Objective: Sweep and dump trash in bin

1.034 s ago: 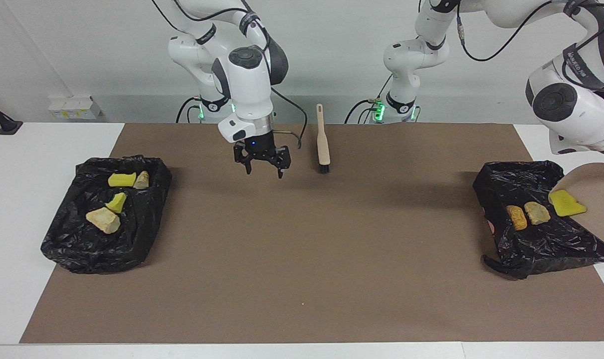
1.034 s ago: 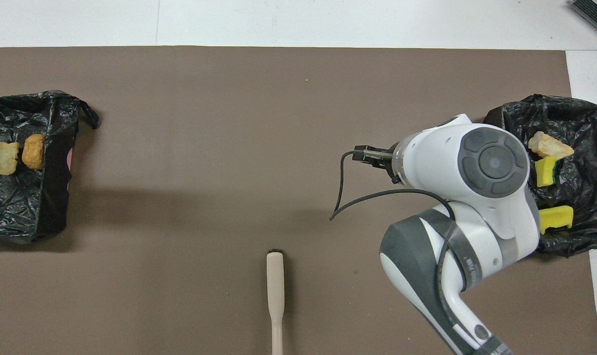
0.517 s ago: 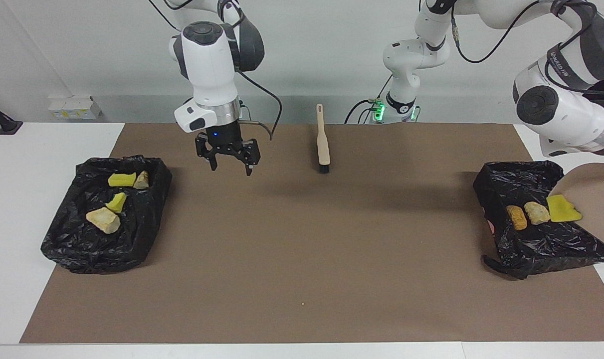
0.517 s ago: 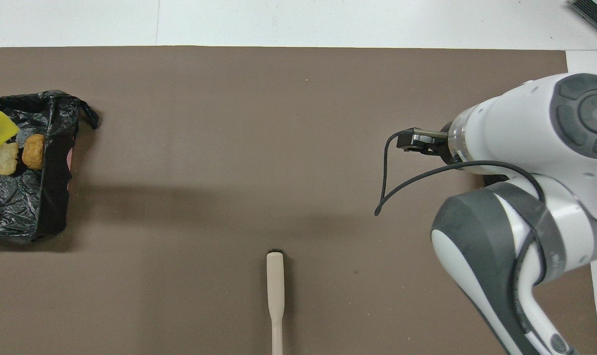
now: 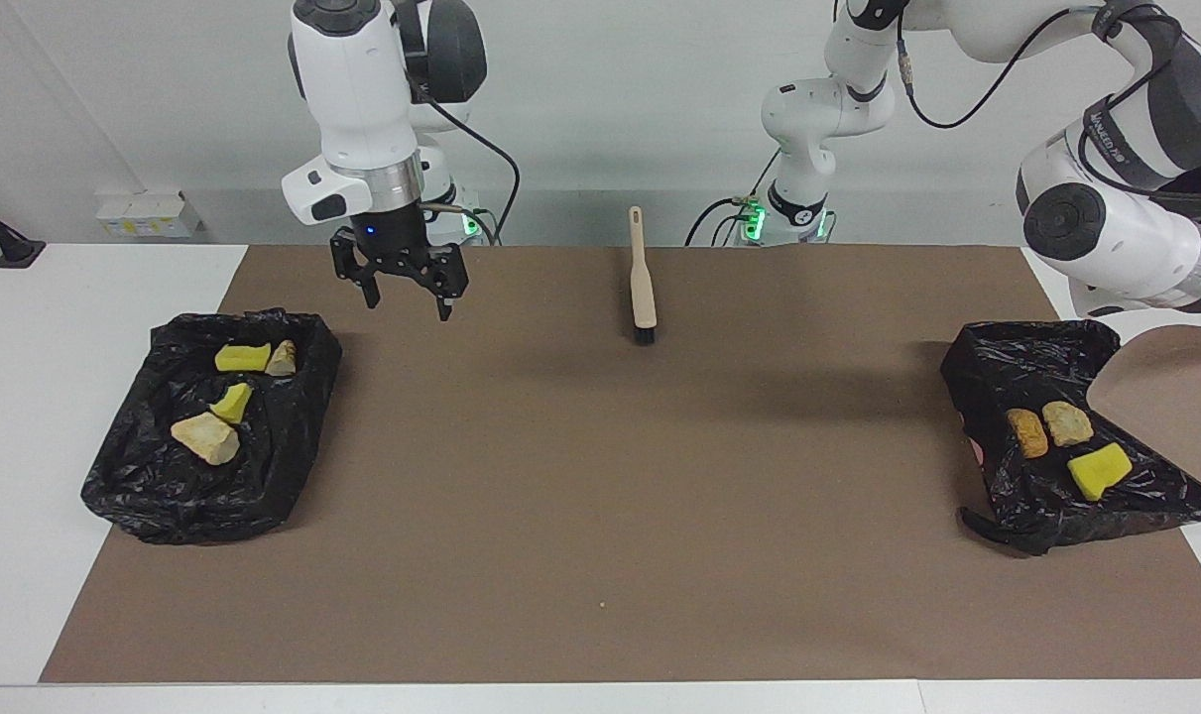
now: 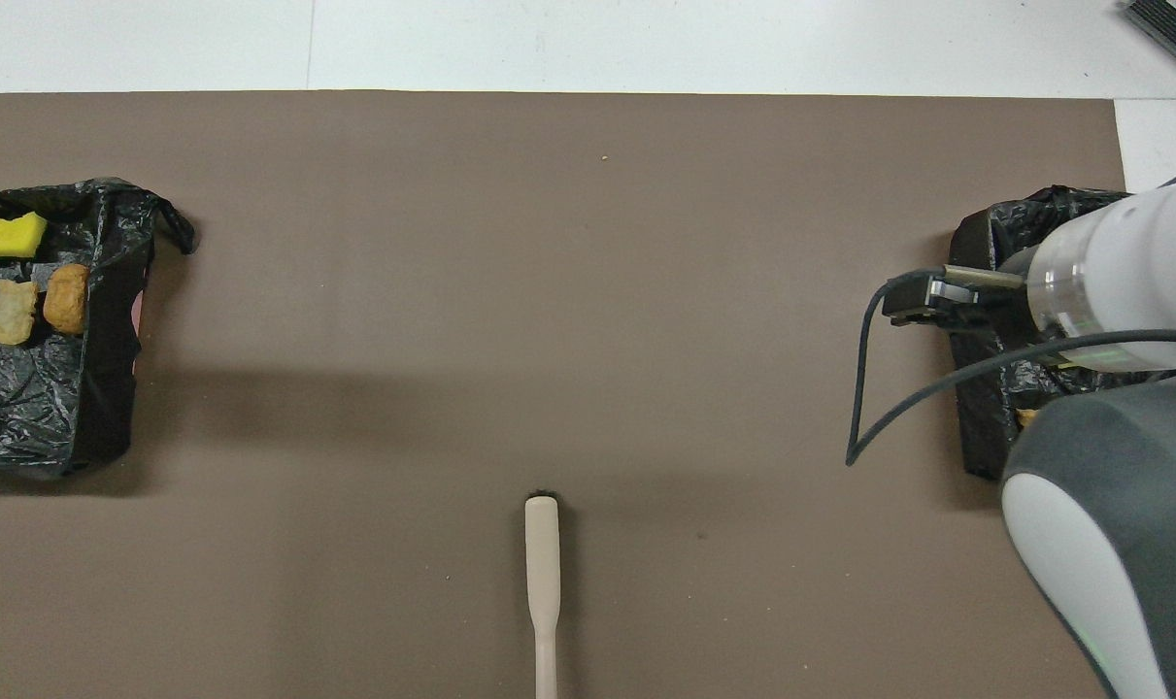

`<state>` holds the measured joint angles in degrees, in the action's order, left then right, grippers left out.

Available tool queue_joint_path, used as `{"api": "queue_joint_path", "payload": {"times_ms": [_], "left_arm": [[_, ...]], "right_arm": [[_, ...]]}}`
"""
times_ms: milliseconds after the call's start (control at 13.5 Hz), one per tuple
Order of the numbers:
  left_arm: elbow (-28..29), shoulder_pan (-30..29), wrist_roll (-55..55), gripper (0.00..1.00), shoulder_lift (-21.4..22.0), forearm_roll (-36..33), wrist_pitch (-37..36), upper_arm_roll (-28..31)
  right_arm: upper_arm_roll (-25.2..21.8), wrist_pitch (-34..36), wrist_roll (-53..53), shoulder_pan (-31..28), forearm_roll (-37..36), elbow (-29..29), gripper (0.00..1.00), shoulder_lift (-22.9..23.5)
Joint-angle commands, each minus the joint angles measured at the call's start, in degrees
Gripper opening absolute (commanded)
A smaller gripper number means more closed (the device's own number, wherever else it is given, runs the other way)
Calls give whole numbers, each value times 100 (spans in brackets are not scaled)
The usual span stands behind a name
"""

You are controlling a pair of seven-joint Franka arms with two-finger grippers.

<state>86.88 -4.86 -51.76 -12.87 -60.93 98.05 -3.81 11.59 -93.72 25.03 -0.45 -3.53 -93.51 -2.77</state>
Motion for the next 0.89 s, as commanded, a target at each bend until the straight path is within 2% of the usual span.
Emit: {"api": "queue_joint_path", "payload": {"times_ms": [0,148,295,591,813], "left_arm": [[-373,46,17,0,-5,789,-32,47],[-505,20,436,0,-32,2182,30,56],[-444,-42,1628,0,3,3827,-5,47],[-32,203,3255,0,205,4825,83,-40],[459,1036,5362,0,293,5116,388,-41]], "right_arm": [[-69,589,-401,-86,125,394,100,-21],[-227,871,-534,-43,247,605,100,-48],[-516,1144,-534,1,476,816,100,13],[-736,1224,-840,133,415,1168,100,233],[-843,1198,-1096,221,275,1299,100,321]]}}
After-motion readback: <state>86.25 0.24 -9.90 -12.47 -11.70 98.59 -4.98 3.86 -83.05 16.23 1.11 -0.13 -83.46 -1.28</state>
